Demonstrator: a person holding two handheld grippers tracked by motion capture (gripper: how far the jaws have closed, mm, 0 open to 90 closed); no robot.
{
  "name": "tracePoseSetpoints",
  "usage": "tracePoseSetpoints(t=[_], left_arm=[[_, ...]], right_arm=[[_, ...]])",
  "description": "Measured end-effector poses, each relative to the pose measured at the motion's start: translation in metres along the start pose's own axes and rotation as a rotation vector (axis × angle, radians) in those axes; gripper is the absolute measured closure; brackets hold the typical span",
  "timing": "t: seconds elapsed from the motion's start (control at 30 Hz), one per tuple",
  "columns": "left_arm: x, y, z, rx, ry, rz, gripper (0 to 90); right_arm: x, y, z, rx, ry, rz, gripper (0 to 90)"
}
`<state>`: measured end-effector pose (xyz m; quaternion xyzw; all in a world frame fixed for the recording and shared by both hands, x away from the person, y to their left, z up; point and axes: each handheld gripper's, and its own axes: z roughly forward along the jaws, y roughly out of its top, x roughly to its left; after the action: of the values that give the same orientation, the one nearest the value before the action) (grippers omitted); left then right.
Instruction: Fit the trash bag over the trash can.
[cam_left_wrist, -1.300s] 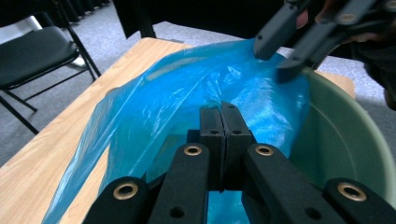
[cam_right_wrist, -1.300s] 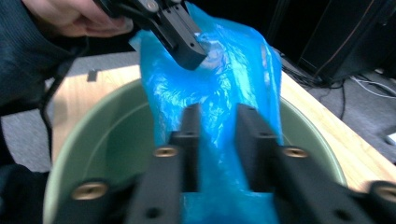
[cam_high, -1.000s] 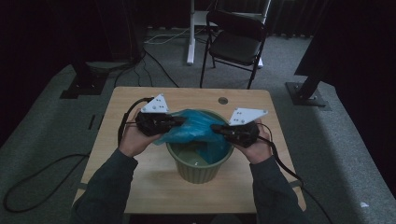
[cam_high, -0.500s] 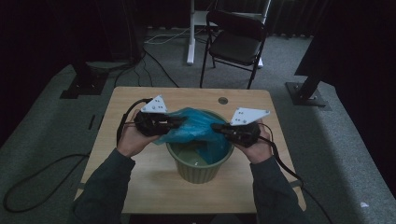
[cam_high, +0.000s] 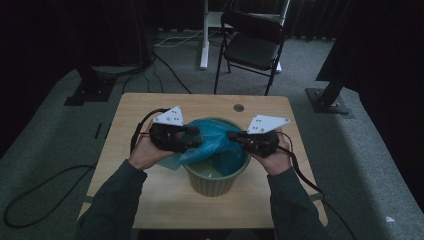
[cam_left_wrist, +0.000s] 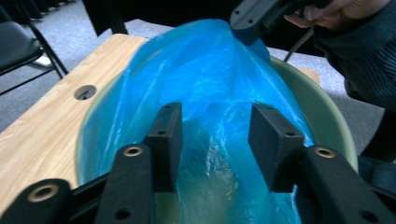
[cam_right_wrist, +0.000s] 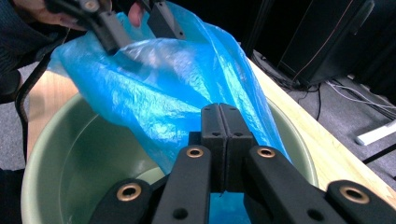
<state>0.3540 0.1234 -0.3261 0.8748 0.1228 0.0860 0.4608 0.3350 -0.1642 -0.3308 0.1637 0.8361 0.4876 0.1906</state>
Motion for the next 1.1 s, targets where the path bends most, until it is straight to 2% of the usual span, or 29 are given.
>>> tracePoseSetpoints(t=[0.2, 0.3, 0.37, 0.47, 0.53, 0.6, 0.73, 1.1], left_arm=[[-0.003, -0.004, 0.006, 0.022, -0.012, 0.004, 48.3], [-0.003, -0.007, 0.01, 0.059, 0.012, 0.008, 48.6], [-0.004, -0.009, 0.012, 0.09, 0.046, 0.013, 56.6], [-0.004, -0.01, 0.012, 0.105, 0.083, 0.021, 76.5], [-0.002, -0.01, 0.01, 0.099, 0.11, 0.016, 84.7], [0.0, -0.011, 0.007, 0.097, 0.131, 0.006, 88.7], [0.005, -0.013, 0.001, 0.098, 0.167, -0.014, 89.3], [0.016, -0.023, -0.019, 0.076, 0.237, -0.064, 89.4]], right_arm=[[-0.002, 0.0, -0.003, -0.007, -0.025, 0.001, 89.6], [-0.002, 0.001, -0.005, -0.021, -0.032, 0.007, 89.6], [-0.003, 0.001, -0.007, -0.026, -0.035, 0.007, 89.6], [-0.003, 0.001, -0.008, -0.029, -0.033, 0.003, 89.6], [-0.002, 0.001, -0.008, -0.026, -0.029, -0.002, 89.6], [-0.002, 0.001, -0.008, -0.021, -0.027, -0.006, 89.6], [-0.001, 0.001, -0.008, -0.013, -0.026, -0.009, 89.6], [-0.003, -0.006, -0.01, -0.005, -0.027, 0.0, 89.6]])
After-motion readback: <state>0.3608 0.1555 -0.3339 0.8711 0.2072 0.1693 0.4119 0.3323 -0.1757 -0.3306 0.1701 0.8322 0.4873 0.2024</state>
